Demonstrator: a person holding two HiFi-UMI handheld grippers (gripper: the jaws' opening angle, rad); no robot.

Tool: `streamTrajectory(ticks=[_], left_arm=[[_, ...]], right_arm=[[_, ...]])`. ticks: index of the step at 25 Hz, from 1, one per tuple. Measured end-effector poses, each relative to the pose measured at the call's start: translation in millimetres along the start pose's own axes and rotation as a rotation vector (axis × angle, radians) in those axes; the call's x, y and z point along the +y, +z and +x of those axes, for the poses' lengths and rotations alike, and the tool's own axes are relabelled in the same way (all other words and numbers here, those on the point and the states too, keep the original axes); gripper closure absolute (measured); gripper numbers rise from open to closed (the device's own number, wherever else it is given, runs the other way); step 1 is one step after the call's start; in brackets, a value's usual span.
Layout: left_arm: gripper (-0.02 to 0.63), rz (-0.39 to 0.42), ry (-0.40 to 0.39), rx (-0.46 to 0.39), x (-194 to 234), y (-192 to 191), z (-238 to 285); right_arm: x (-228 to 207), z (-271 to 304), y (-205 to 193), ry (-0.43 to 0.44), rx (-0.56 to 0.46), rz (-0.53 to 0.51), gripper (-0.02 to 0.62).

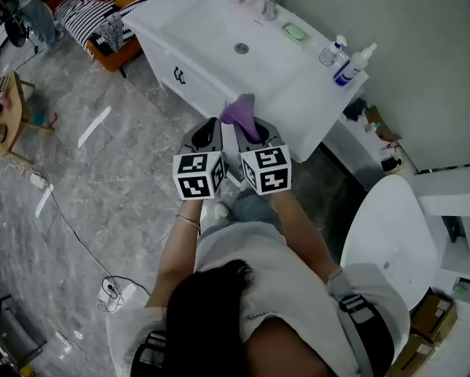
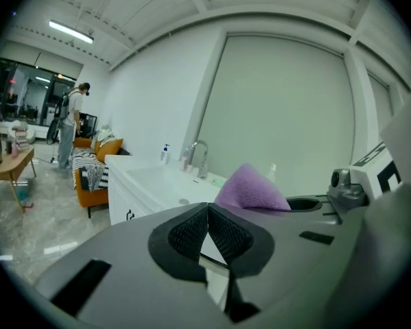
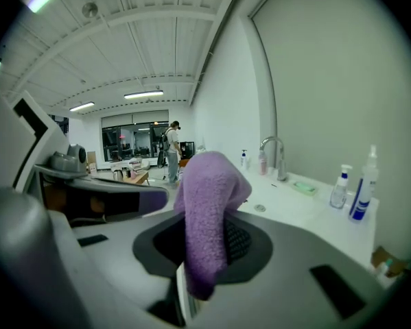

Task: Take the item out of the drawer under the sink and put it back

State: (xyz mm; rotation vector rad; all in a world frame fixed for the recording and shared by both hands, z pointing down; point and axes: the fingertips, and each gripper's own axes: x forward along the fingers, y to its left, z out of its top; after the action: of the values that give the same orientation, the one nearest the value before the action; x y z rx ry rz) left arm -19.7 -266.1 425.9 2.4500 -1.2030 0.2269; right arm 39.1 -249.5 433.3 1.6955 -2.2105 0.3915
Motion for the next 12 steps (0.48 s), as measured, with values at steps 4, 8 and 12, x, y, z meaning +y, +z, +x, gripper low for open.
streamTrajectory(ticks=[4, 8, 12], left_arm=[[0.601, 0.01, -0.008, -0.039, -11.0, 4.2, -10.5], [0.601, 0.003, -0.006, -0.061, -17.7, 3.8, -15.9], [0.601, 0.002, -0.002, -0.088, -23.3, 8.4, -15.2]], right_arm=[[-6.0, -14.2, 1.5, -0.04, -0.026, -0.004, 0.52], [-10.0, -25.4, 5.5, -0.063, -0.058, -0.008, 0.52], [-14.9, -28.8, 7.9, -0.074, -0.074, -0.007, 0.52]])
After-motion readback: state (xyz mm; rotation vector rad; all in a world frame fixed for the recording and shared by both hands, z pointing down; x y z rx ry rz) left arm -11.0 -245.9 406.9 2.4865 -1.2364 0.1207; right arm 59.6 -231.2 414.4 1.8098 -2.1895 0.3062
